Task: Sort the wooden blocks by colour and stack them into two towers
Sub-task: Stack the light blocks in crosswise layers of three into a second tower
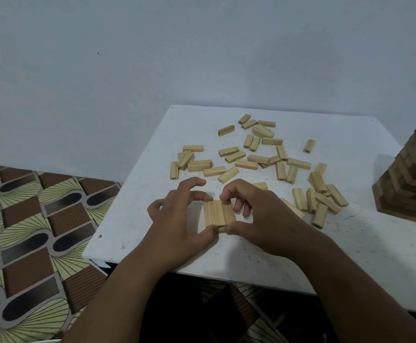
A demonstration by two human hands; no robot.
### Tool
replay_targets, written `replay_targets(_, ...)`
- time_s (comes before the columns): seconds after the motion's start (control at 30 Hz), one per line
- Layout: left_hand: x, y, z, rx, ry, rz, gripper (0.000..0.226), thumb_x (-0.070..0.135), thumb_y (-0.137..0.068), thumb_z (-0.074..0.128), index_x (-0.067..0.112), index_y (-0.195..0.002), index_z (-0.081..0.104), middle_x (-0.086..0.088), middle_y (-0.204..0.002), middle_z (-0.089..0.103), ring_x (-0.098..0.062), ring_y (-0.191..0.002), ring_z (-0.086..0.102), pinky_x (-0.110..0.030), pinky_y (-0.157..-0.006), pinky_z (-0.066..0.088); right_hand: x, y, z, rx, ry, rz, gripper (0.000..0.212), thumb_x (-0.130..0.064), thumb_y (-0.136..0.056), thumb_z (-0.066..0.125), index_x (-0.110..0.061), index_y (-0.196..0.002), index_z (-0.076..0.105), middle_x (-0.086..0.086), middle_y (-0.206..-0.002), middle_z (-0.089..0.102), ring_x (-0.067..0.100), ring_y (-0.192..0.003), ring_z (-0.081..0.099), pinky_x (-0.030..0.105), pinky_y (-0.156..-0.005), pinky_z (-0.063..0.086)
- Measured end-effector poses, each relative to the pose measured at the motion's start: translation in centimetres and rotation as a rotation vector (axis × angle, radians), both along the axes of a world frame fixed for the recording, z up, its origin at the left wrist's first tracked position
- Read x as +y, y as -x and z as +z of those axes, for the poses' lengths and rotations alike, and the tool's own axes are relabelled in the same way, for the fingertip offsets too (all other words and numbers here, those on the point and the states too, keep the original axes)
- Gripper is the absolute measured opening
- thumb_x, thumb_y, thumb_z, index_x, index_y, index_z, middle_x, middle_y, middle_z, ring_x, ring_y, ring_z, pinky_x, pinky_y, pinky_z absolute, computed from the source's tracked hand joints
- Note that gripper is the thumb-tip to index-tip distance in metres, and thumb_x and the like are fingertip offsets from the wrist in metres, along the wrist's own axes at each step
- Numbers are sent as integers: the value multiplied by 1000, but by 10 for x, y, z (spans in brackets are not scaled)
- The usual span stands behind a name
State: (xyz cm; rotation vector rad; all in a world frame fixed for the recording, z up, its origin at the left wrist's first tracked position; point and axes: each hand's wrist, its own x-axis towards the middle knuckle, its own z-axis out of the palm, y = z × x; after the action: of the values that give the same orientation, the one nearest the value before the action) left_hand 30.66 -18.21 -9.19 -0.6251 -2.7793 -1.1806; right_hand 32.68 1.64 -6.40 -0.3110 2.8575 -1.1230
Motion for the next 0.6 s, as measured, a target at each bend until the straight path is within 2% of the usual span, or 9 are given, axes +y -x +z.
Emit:
replay_targets(0.17,0,0,-1,-13,-10,8,80,40,-74,78,51,-132,25,31,-120,57,2,-129,40,-31,-106,15,1,-1,0,0,14,3,49,-23,-75,83,-39,-108,51,-23,-86,50,-5,-80,46,13,-65,33)
replay_targets(0.47,0,-1,1,-28,0,1,80,44,-73,76,54,-131,22,31,-120,56,3,-130,38,-31,-105,15,2,-3,3,-3,7,12,50,-22,-75,83,-37,-111,51,-26,-86,50,-10,-82,45,13,-64,33)
replay_targets(0.6,0,-1,0,-47,2,2,84,42,-74,79,54,-134,22,33,-122,53,6,-129,34,-29,-103,17,4,-2,1,1,-13,2,57,-27,-74,84,-42,-116,49,-24,-88,52,-1,-79,49,15,-66,36)
